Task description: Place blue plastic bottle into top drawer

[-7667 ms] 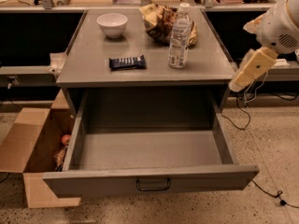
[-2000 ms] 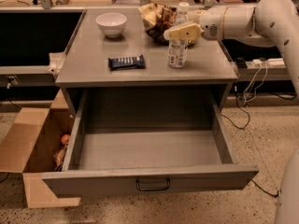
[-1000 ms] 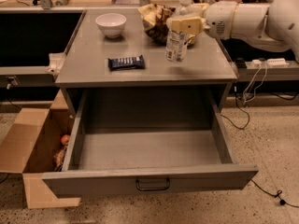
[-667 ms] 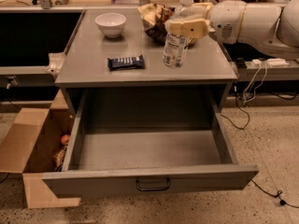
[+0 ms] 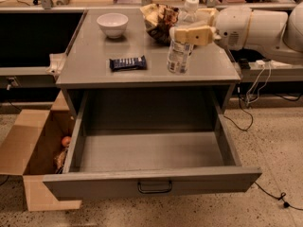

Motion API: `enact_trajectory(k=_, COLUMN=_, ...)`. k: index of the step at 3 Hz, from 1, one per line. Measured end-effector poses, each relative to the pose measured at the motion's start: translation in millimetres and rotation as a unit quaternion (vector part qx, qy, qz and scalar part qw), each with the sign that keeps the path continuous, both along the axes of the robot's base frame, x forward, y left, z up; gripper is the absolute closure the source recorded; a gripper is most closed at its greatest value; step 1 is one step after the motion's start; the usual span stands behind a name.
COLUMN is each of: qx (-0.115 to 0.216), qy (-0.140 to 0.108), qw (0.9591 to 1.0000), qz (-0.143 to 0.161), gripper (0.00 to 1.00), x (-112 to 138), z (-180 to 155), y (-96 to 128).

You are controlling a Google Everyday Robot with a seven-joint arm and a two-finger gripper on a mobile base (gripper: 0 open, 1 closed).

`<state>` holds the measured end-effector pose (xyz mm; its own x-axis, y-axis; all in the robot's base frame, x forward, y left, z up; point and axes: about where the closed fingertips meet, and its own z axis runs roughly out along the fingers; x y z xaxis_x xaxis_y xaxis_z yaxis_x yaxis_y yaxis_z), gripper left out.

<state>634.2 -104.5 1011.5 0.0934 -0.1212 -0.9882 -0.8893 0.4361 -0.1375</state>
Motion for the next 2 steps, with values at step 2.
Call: enact_trajectory(k=2, qx=-0.026, qy=0.009, qw=0.9971, qz=0.071, gripper=1.00, x=-66.6, z=-78.2, y=-11.3)
